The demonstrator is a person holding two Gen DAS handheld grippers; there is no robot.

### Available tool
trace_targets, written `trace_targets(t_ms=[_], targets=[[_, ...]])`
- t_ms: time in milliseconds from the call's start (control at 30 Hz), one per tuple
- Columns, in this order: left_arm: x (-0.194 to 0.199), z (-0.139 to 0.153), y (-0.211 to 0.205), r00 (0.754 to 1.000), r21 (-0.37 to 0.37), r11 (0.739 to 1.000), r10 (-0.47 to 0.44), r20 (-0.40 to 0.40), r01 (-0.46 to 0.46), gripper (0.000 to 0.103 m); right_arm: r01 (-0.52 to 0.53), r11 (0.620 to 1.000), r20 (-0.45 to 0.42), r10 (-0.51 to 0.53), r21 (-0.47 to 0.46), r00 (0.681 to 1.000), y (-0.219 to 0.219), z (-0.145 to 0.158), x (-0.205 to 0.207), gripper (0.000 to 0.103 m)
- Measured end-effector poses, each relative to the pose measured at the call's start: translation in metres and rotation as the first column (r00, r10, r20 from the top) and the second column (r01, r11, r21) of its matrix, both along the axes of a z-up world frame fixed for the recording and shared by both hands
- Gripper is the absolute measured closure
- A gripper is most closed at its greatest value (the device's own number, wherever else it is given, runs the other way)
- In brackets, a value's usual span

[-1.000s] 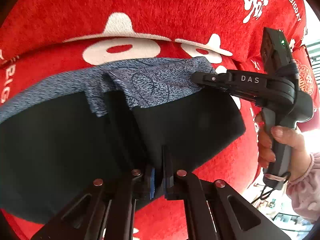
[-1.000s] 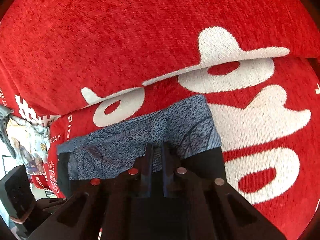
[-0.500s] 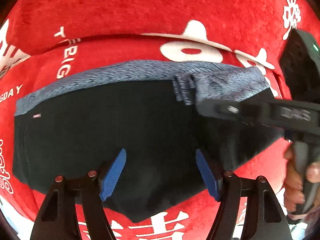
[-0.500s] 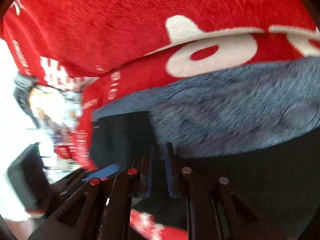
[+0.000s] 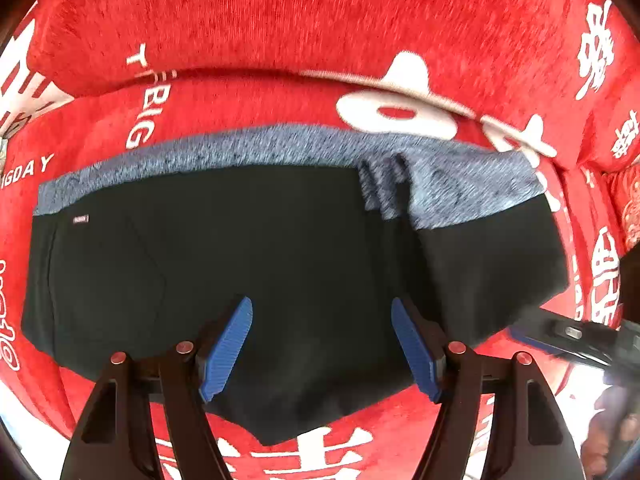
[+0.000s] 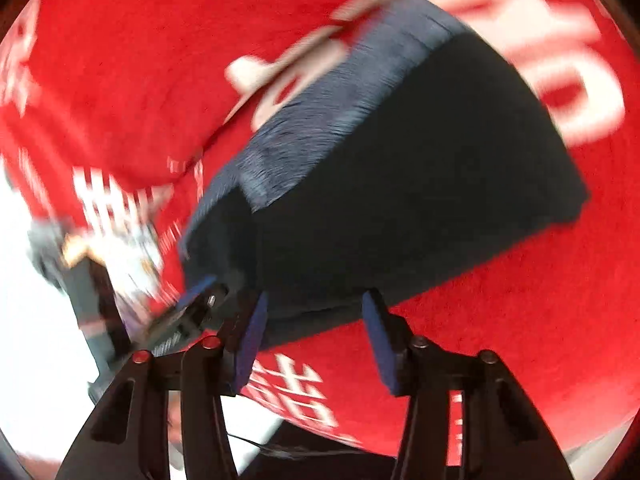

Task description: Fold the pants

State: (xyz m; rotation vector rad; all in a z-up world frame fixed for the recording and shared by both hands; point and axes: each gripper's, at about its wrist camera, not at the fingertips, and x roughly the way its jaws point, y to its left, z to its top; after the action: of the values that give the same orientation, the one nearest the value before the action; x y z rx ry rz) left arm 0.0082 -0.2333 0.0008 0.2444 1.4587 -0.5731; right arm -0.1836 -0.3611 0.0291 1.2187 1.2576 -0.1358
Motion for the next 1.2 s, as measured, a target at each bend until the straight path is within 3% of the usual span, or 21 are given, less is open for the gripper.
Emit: trace_targets(t_ms=[100, 133, 200, 300, 433, 700, 867, 900, 967, 1033, 1200], targets=[[0.001, 0.002, -0.009, 1.000, -0.011, 1.000, -0.011, 0.007, 0.011, 0.030, 0.203, 0.970, -0.032, -0.201, 0.137, 0.979, -0.006, -0.031, -0.016, 0.081], [0.000, 0.001, -0.012, 1.000, -0.008, 1.000, -0.017, 0.011, 0.017, 0.030, 0.241, 0.957, -0.036, -0.238, 0.164, 0.971, -0.006, -0.039, -0.019, 0.097], [-0.002, -0.002, -0.016, 1.000, -0.003, 1.000, -0.021, 0.011, 0.021, 0.030, 0.228, 0.964, -0.038, -0.225, 0.134, 0.974, -0.002, -0.043, -0.018, 0.098], [-0.006, -0.012, -0.019, 1.000, 0.013, 1.000, -0.011, -0.009, 0.011, 0.030, 0.122, 0.992, -0.028, -0.121, 0.043, 0.992, 0.006, -0.039, -0.010, 0.098], [-0.015, -0.010, -0.021, 1.000, 0.025, 1.000, -0.009, 0.001, 0.009, 0.030, 0.043, 0.999, -0.026, -0.043, 0.002, 0.999, 0.007, -0.032, -0.004, 0.098], [-0.011, 0.016, -0.028, 0.998, -0.031, 0.999, -0.024, 0.059, 0.026, 0.030, 0.057, 0.998, -0.011, -0.057, 0.008, 0.998, 0.010, -0.033, -0.007, 0.098], [-0.022, -0.010, -0.059, 0.993, 0.031, 0.993, -0.111, 0.039, 0.110, 0.030, 0.065, 0.997, -0.002, -0.065, 0.031, 0.998, 0.007, -0.034, -0.011, 0.098], [-0.022, -0.018, -0.060, 0.994, 0.060, 0.993, -0.106, 0.034, 0.104, 0.030, 0.068, 0.997, -0.002, -0.068, 0.035, 0.998, 0.004, -0.034, -0.016, 0.098], [-0.019, -0.028, -0.054, 0.998, 0.042, 0.997, -0.061, -0.007, 0.061, 0.029, 0.069, 0.997, -0.003, -0.069, 0.034, 0.998, 0.004, -0.031, -0.018, 0.098], [-0.015, -0.032, -0.049, 1.000, 0.038, 0.999, -0.030, -0.009, 0.030, 0.018, 0.052, 0.999, -0.005, -0.052, 0.015, 0.999, 0.005, -0.024, -0.021, 0.097], [-0.014, -0.031, -0.049, 0.998, 0.043, 0.997, -0.056, 0.003, 0.056, 0.017, -0.009, 0.992, 0.001, 0.009, -0.125, 1.000, 0.001, 0.008, -0.019, 0.093]])
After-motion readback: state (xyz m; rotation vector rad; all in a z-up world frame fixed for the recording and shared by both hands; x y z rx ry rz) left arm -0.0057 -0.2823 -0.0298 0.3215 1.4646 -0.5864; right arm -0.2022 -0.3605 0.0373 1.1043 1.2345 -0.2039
